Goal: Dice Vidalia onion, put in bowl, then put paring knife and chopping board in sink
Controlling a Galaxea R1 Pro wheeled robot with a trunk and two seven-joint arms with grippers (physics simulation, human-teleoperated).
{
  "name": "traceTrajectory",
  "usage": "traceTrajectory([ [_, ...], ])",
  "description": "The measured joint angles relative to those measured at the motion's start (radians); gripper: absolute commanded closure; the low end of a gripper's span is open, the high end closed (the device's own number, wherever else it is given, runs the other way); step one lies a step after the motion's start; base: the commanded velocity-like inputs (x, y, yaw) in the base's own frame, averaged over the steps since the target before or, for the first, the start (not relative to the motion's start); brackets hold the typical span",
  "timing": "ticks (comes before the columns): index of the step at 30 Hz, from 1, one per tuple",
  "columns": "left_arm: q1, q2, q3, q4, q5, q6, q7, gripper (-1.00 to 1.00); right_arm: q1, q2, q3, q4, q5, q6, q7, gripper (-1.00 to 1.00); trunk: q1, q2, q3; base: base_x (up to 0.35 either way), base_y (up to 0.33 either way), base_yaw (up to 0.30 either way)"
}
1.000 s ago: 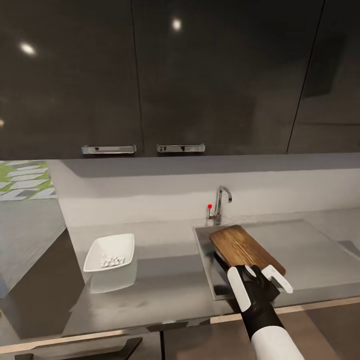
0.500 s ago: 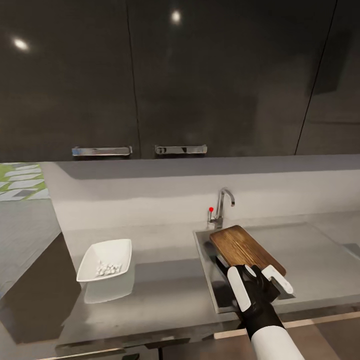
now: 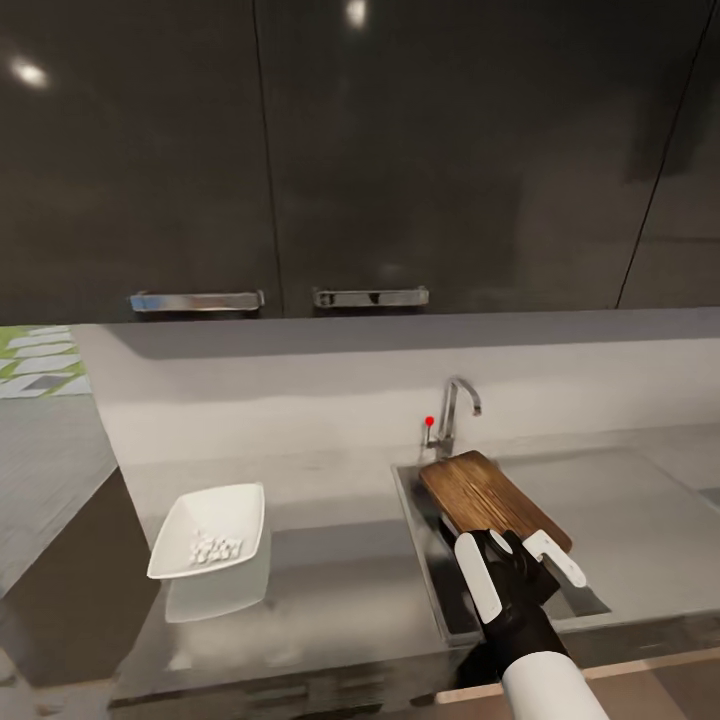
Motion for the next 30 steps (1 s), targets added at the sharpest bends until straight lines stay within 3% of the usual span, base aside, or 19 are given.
traceTrajectory([
  [26,0.0,-0.001,0.0,0.001,0.0,0.0,-0.001,-1.0,0.001,0.0,-0.001,0.0,-0.002,0.002,0.006,1.0,0.0,0.002,-0.037,0.055,0.005,0.0],
  [30,0.0,-0.001,0.0,0.001,0.0,0.0,0.0,-1.0,0.001,0.0,-0.001,0.002,-0.034,0.002,0.007,1.0,0.0,0.002,-0.044,0.034,0.0,0.0],
])
